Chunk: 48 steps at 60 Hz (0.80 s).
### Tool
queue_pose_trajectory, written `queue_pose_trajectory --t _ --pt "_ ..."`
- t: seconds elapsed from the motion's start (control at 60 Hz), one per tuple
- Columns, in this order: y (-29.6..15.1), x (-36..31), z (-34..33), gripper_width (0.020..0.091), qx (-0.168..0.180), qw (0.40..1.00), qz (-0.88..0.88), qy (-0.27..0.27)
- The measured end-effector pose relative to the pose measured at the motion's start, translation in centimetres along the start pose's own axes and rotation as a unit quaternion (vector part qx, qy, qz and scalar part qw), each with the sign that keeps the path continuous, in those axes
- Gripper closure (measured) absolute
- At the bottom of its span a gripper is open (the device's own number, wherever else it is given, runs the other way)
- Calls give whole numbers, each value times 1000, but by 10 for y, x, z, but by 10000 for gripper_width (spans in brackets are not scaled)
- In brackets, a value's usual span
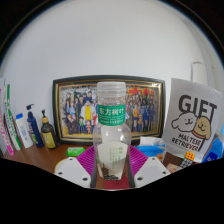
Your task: Pour water
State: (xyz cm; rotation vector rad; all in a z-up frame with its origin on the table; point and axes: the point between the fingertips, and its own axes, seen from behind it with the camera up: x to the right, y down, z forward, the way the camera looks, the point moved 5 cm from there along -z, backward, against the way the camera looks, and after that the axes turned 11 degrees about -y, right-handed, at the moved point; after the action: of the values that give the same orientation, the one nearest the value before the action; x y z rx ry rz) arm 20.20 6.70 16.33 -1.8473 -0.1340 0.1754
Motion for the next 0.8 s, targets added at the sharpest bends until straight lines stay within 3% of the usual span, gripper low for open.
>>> queue_pose_trajectory --t 0.333,0.4,0.55,0.65,0.7,0.8 --pt "83 23 29 660 -46 999 -13 9" --pt "83 23 28 656 -31 999 -6 8" --pt "85 24 25 546 -36 999 20 4" --pt "84 19 15 234 -57 998 37 -6" --pt "84 18 5 265 -68 997 34 -2" --pt "81 14 -22 249 -86 996 20 16"
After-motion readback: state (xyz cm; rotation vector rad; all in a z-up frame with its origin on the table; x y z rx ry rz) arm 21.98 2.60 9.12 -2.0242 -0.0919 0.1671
